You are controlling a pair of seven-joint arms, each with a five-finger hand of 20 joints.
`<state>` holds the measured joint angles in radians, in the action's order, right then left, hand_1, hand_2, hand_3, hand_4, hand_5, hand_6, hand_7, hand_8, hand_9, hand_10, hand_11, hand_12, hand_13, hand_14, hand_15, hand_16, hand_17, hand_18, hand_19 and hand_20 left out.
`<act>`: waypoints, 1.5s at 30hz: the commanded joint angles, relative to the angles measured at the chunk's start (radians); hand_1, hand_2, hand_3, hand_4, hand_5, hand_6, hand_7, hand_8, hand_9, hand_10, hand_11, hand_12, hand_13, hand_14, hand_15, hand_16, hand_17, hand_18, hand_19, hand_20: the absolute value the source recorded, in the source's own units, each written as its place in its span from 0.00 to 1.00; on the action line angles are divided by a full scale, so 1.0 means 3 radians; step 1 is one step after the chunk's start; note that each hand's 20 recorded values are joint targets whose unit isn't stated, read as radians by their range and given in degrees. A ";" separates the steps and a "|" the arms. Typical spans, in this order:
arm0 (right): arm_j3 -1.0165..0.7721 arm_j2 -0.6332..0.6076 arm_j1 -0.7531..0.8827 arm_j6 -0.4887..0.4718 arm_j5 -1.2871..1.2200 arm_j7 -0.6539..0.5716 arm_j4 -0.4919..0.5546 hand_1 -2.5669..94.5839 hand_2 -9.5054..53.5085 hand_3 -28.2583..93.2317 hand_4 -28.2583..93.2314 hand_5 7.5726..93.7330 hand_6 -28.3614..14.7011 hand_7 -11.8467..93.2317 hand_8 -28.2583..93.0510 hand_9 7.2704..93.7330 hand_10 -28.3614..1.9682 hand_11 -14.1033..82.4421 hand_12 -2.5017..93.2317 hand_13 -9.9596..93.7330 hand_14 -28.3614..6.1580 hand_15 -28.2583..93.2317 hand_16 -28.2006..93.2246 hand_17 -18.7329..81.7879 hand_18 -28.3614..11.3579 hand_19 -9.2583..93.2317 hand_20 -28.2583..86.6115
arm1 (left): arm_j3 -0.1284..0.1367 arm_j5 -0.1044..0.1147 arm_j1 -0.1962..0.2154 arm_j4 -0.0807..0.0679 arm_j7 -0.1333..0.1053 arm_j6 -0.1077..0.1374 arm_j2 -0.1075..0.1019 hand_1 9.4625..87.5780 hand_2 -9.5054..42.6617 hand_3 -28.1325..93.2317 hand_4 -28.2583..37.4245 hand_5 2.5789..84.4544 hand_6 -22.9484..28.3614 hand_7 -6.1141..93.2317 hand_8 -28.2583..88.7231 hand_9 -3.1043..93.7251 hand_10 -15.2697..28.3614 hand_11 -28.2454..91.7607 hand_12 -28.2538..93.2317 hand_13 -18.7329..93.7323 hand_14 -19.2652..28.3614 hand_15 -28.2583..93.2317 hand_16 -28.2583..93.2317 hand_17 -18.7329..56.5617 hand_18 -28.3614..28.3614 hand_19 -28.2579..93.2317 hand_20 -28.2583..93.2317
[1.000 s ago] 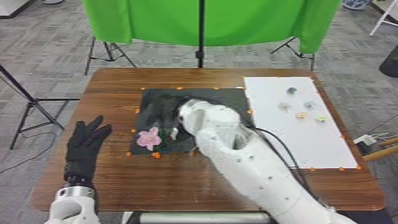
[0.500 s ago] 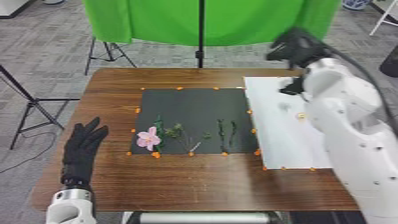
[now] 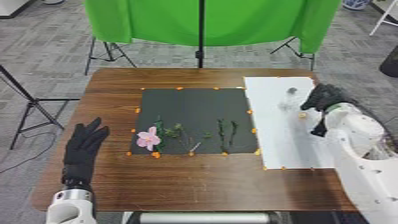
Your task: Arrange flowers
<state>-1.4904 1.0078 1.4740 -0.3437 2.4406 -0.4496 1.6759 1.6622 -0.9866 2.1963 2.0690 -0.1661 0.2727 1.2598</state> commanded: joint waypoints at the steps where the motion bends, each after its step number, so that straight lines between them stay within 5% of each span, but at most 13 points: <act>1: 0.0002 0.0039 0.0198 0.0077 -0.0116 -0.0018 -0.0019 0.44 0.00 0.75 0.11 0.63 0.69 0.25 0.16 0.77 0.41 0.34 0.27 0.91 0.68 0.74 0.51 0.79 0.40 1.00 0.76 | 0.0003 -0.0015 0.0054 0.0011 0.0038 -0.0036 0.0035 0.08 0.47 0.73 0.00 0.48 0.54 0.12 0.19 0.49 0.65 0.37 0.34 0.47 0.69 0.31 0.24 0.32 0.67 0.24 0.37; 6: 0.0014 0.0067 0.0295 0.0093 -0.0087 0.0012 -0.0045 0.44 0.00 0.75 0.11 0.63 0.69 0.25 0.16 0.77 0.40 0.35 0.27 0.91 0.68 0.74 0.51 0.80 0.40 1.00 0.76 | -0.0001 -0.0020 0.0053 0.0009 0.0048 -0.0055 0.0040 0.08 0.47 0.73 0.00 0.48 0.54 0.12 0.19 0.49 0.65 0.37 0.34 0.47 0.69 0.31 0.24 0.32 0.67 0.24 0.37; 10: 0.0078 0.0060 0.0439 0.0588 0.0041 0.0179 -0.0148 0.51 0.00 0.75 0.10 0.65 0.70 0.26 0.16 0.80 0.46 0.36 0.27 0.92 0.71 0.74 0.50 0.80 0.42 1.00 0.76 | 0.0009 -0.0017 0.0067 0.0014 0.0061 -0.0046 0.0039 0.08 0.47 0.73 0.00 0.48 0.54 0.12 0.19 0.49 0.65 0.37 0.34 0.47 0.69 0.31 0.24 0.32 0.67 0.24 0.37; 15: 0.0159 0.0047 0.0495 0.1104 0.0119 0.0306 -0.0278 0.67 0.00 0.64 0.12 0.80 0.69 0.29 0.29 0.96 0.59 0.25 0.43 0.97 0.77 0.74 0.51 0.84 0.44 1.00 0.77 | 0.0019 -0.0009 0.0088 0.0022 0.0064 -0.0047 0.0045 0.08 0.46 0.73 0.00 0.48 0.54 0.12 0.19 0.49 0.65 0.37 0.34 0.47 0.69 0.31 0.24 0.32 0.67 0.24 0.37; 26: 0.0266 -0.0214 0.0098 0.1269 -0.0042 0.0401 0.0226 0.68 0.00 0.66 0.11 0.87 0.69 0.30 0.30 1.00 0.62 0.28 0.43 0.99 0.80 0.73 0.52 0.87 0.46 1.00 0.78 | 0.0018 -0.0003 0.0087 0.0019 0.0069 -0.0047 0.0030 0.08 0.46 0.73 0.00 0.48 0.54 0.12 0.19 0.49 0.65 0.37 0.34 0.47 0.69 0.31 0.24 0.32 0.67 0.24 0.37; 32: 0.0980 -0.0182 -0.0656 0.1237 -0.0210 0.0686 0.0351 0.67 0.00 0.67 0.11 0.86 0.70 0.31 0.31 0.99 0.61 0.28 0.44 0.99 0.81 0.73 0.52 0.87 0.47 1.00 0.78 | 0.0014 -0.0009 0.0046 0.0007 0.0091 -0.0058 0.0012 0.08 0.45 0.73 0.00 0.48 0.54 0.12 0.19 0.49 0.65 0.37 0.34 0.47 0.69 0.31 0.24 0.32 0.67 0.24 0.37; 39: 0.2014 0.0410 -0.1536 0.1051 0.0029 0.1270 -0.0210 0.67 0.00 0.68 0.11 0.85 0.71 0.32 0.30 0.99 0.62 0.27 0.45 0.98 0.81 0.73 0.52 0.86 0.48 1.00 0.78 | -0.0012 -0.0002 0.0022 -0.0002 0.0056 -0.0041 0.0013 0.09 0.45 0.73 0.00 0.48 0.54 0.12 0.19 0.49 0.65 0.37 0.34 0.47 0.69 0.31 0.24 0.32 0.67 0.24 0.37; 45: 0.2220 0.1178 -0.1692 0.0753 0.0690 0.1696 -0.0878 0.66 0.00 0.67 0.11 0.83 0.71 0.33 0.30 0.97 0.63 0.28 0.46 0.98 0.82 0.74 0.52 0.86 0.47 1.00 0.79 | -0.0059 -0.0005 -0.0032 -0.0023 0.0047 -0.0044 0.0016 0.09 0.45 0.73 0.00 0.48 0.54 0.12 0.19 0.49 0.65 0.37 0.34 0.47 0.69 0.31 0.24 0.32 0.67 0.24 0.37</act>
<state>-0.8977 1.0643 1.0423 -0.0269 2.4678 -0.0415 1.5468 1.6620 -0.9863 2.1982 2.0727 -0.1530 0.2663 1.2620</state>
